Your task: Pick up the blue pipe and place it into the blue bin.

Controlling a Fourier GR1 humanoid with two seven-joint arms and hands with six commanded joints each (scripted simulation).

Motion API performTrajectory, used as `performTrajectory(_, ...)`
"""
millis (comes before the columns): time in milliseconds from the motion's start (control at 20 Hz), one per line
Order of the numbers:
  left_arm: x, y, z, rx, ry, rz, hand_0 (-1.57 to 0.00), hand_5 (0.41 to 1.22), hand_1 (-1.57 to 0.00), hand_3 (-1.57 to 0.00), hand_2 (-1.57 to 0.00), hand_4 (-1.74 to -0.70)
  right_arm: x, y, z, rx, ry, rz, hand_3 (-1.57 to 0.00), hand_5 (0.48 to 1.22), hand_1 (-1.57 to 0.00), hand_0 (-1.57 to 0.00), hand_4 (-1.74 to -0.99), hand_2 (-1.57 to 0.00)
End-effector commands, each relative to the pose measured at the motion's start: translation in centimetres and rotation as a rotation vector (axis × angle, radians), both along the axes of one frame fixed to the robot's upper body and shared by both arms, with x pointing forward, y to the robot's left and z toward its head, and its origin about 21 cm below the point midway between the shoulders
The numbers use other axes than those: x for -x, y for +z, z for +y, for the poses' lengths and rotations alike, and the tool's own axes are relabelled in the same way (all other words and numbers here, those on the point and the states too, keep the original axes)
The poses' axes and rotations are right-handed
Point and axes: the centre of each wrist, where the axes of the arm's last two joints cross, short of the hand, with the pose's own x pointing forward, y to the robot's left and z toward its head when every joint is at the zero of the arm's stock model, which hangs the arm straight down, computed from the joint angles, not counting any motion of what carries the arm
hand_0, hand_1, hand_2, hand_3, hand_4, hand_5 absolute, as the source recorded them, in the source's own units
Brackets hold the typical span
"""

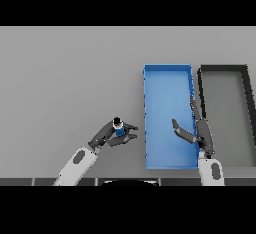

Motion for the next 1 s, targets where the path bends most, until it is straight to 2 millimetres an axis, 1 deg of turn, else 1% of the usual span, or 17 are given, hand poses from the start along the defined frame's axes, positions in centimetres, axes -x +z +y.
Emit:
performTrajectory(0,0.1,0.2,0.0,0.008,0.002,-0.012,-1.47,1.188,-1.48,-1.49,-1.50,-1.48,0.2,0.0,-0.1,-0.011,0.006,-0.003,0.00,0.628,0.00,0.00,-1.219,0.00)
performTrajectory(100,0.0,1.6,-0.8,0.056,-0.008,-0.057,-1.50,1.200,-1.51,-1.52,-1.52,-1.47,-0.1,0.0,0.1,-0.019,0.003,0.010,0.00,0.633,0.00,0.00,-1.229,0.00)
performTrajectory(150,-0.1,2.3,-0.9,0.071,-0.013,-0.081,-1.52,1.204,-1.53,-1.53,-1.53,-1.47,-0.1,0.0,-0.1,-0.010,-0.003,0.010,0.00,0.636,0.00,0.00,-1.226,0.00)
performTrajectory(250,-0.5,3.9,-1.3,0.084,-0.026,-0.090,-1.54,1.210,-1.54,-1.55,-1.55,-1.47,-0.2,0.0,0.3,0.008,-0.007,0.007,0.00,0.639,0.00,0.00,-1.213,0.00)
performTrajectory(300,-0.6,4.4,-1.4,0.088,-0.035,-0.090,-1.54,1.212,-1.55,-1.55,-1.55,-1.47,-0.2,-0.4,0.4,0.015,-0.009,0.016,0.00,0.640,0.00,0.00,-1.204,0.00)
performTrajectory(400,-0.8,5.7,-1.9,0.100,-0.077,-0.127,-1.55,1.215,-1.56,-1.56,-1.56,-1.47,0.2,-0.3,0.4,0.033,-0.002,-0.007,0.00,0.643,0.00,0.00,-1.184,0.00)
performTrajectory(450,-1.0,6.1,-2.1,0.097,-0.086,-0.127,-1.56,1.217,-1.56,-1.56,-1.56,-1.47,0.1,-0.3,0.1,0.035,-0.007,0.001,0.00,0.643,0.00,0.00,-1.176,0.00)
performTrajectory(500,-0.7,6.5,-2.6,0.104,-0.104,-0.136,-1.56,1.217,-1.56,-1.56,-1.56,-1.47,-0.1,0.0,-0.1,0.042,-0.011,-0.007,0.00,0.644,0.00,0.00,-1.170,0.00)
performTrajectory(550,-0.9,6.8,-2.5,0.096,-0.107,-0.135,-1.56,1.218,-1.56,-1.56,-1.56,-1.47,-0.2,0.0,-0.3,0.047,-0.011,-0.008,0.00,0.644,0.00,0.00,-1.161,0.00)
performTrajectory(600,-0.9,7.0,-2.7,0.076,-0.111,-0.130,-1.56,1.219,-1.56,-1.57,-1.57,-1.47,0.0,-0.3,-0.1,0.038,-0.008,-0.004,0.00,0.643,0.00,0.00,-1.158,0.00)
performTrajectory(650,-0.7,7.2,-2.9,0.072,-0.113,-0.129,-1.57,1.219,-1.57,-1.57,-1.57,-1.47,0.1,-0.4,-0.4,0.036,-0.009,-0.005,0.00,0.642,0.00,0.00,-1.155,0.00)
performTrajectory(700,-0.7,7.3,-3.0,0.068,-0.111,-0.126,-1.57,1.220,-1.57,-1.57,-1.57,-1.47,0.1,-0.3,-0.5,0.041,-0.007,-0.013,0.00,0.643,0.00,0.00,-1.151,0.00)
performTrajectory(750,-1.1,7.0,-2.8,0.052,-0.107,-0.119,-1.57,1.220,-1.57,-1.57,-1.57,-1.47,0.7,-0.3,-0.4,0.043,-0.019,-0.027,0.00,0.643,0.00,0.00,-1.145,0.00)
performTrajectory(850,-0.8,6.9,-3.1,0.062,-0.117,-0.124,-1.57,1.220,-1.57,-1.57,-1.57,-1.47,2.3,-0.4,0.2,0.051,-0.073,-0.045,0.00,0.643,0.00,0.00,-1.139,0.00)
performTrajectory(900,-1.0,7.0,-2.7,0.063,-0.112,-0.126,-1.57,1.220,-1.57,-1.57,-1.57,-1.47,3.3,-0.4,0.6,0.058,-0.109,-0.051,0.00,0.643,0.00,0.00,-1.138,0.00)
performTrajectory(950,-0.9,6.9,-2.7,0.065,-0.115,-0.130,-1.57,1.220,-1.57,-1.57,-1.57,-1.47,4.3,-0.4,1.0,0.065,-0.149,-0.056,0.00,0.643,0.00,0.00,-1.166,0.00)
